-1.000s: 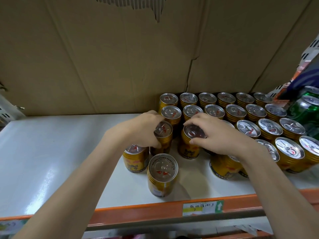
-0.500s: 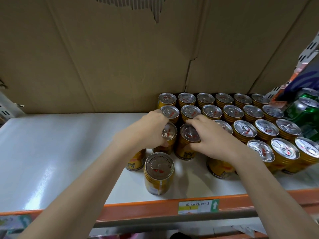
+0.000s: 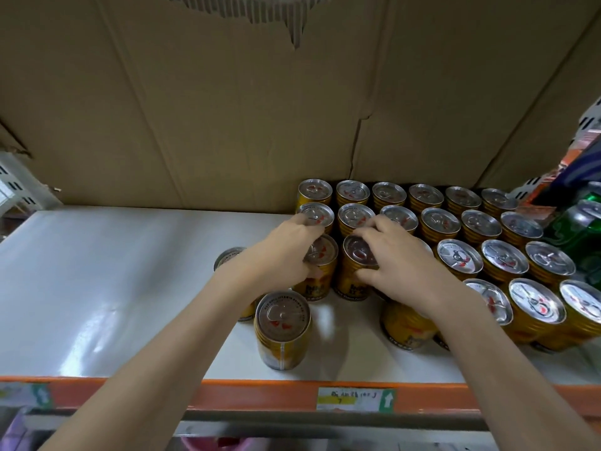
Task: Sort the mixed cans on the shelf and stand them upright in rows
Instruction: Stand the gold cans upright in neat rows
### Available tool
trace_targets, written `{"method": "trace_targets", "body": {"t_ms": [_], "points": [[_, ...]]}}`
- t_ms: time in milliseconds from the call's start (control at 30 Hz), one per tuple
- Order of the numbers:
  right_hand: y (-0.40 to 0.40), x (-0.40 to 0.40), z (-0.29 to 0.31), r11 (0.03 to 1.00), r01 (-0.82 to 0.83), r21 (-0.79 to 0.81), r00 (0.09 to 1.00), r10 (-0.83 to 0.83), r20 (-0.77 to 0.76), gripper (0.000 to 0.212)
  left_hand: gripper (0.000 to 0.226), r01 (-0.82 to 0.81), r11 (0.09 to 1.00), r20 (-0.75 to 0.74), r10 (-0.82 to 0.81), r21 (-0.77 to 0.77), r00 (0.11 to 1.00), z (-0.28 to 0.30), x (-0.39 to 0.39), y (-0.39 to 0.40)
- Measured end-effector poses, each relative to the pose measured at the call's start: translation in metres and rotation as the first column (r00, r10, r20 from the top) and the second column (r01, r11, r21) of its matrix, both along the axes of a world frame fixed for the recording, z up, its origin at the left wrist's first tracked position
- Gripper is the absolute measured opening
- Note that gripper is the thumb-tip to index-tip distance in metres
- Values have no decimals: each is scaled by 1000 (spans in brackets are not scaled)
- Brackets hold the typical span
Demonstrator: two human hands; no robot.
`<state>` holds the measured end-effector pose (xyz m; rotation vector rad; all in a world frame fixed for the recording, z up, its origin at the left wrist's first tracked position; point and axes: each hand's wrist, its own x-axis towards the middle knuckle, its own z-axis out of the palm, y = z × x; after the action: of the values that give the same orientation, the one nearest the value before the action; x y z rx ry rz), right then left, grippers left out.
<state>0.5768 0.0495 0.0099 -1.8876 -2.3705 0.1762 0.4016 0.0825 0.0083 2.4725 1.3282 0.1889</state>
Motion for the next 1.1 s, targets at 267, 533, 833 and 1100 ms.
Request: {"method": "trace_targets", "body": {"t_ms": [267,533,833,1100], "points": [[-20,-4,-1,993,-22,116,987,40,-156,60,63,-127,991,19,126,49,992,8,-14,-18],[-53,-49,-4,963,-227,144,863,268,-429,52,30,-363,928,303,324,83,897,1,-86,-56],[-63,-75,-22,964,-257,62,871,259,-417,77,76,-390,919,389,378,-53,840,-30,-90,-60],[-69,-60,-18,988,-153,32,896,152,-417,71,72,-397,918,349,380,-23,857,-29,-70,-59]]}}
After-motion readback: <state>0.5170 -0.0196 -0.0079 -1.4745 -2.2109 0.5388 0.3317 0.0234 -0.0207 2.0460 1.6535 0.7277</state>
